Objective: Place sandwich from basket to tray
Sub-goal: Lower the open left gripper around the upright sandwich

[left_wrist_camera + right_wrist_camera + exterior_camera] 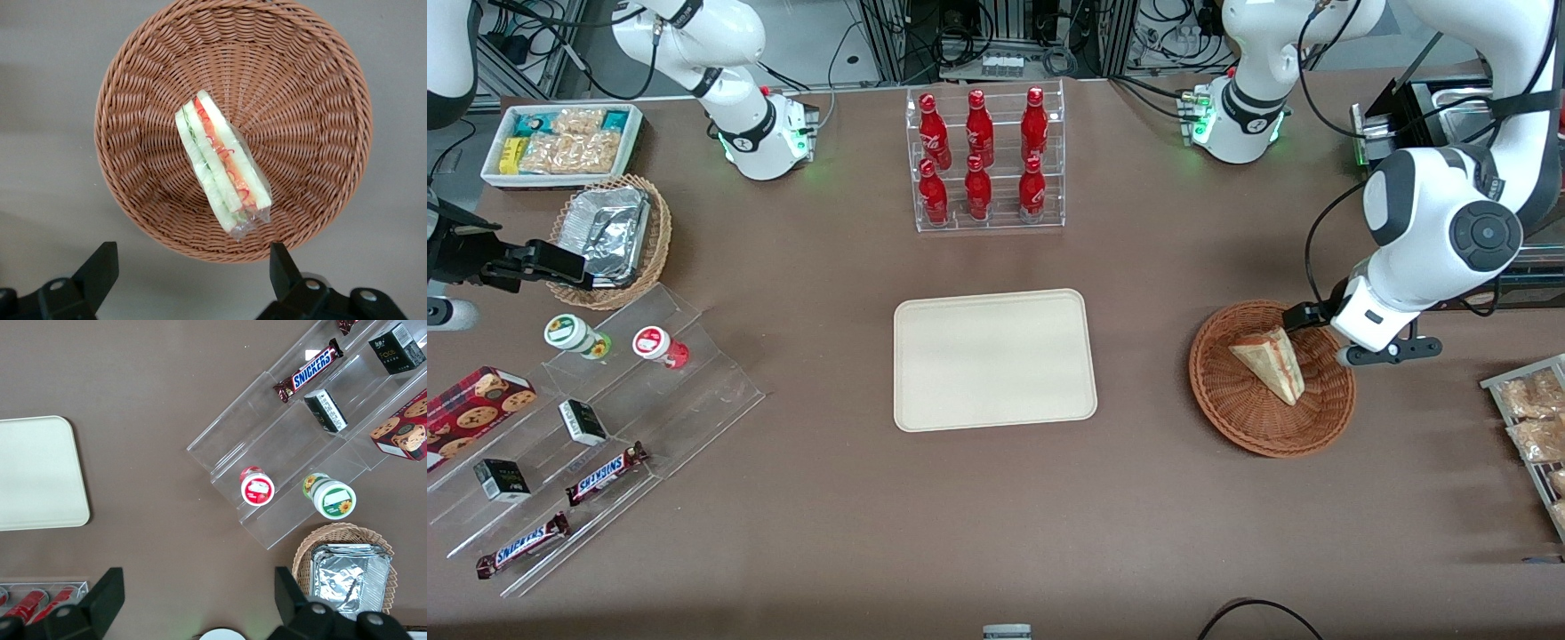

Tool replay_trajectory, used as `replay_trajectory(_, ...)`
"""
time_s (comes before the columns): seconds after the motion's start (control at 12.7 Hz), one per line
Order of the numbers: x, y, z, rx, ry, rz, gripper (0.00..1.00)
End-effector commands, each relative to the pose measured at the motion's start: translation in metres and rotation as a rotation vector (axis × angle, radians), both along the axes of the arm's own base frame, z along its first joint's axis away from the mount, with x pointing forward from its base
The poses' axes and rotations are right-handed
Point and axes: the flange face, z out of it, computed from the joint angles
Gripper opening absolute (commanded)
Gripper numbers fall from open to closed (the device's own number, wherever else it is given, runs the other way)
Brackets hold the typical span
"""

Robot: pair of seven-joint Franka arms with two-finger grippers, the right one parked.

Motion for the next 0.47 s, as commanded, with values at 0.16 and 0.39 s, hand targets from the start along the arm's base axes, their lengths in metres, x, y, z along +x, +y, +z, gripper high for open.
replay_trajectory(0.16, 0.004, -0.007, -0.017, 0.023, -0.022, 0.363, 1.00)
replay_trajectory(0.39, 0.006, -0.014, -0.029, 0.025, -0.059, 0.493, 1.00)
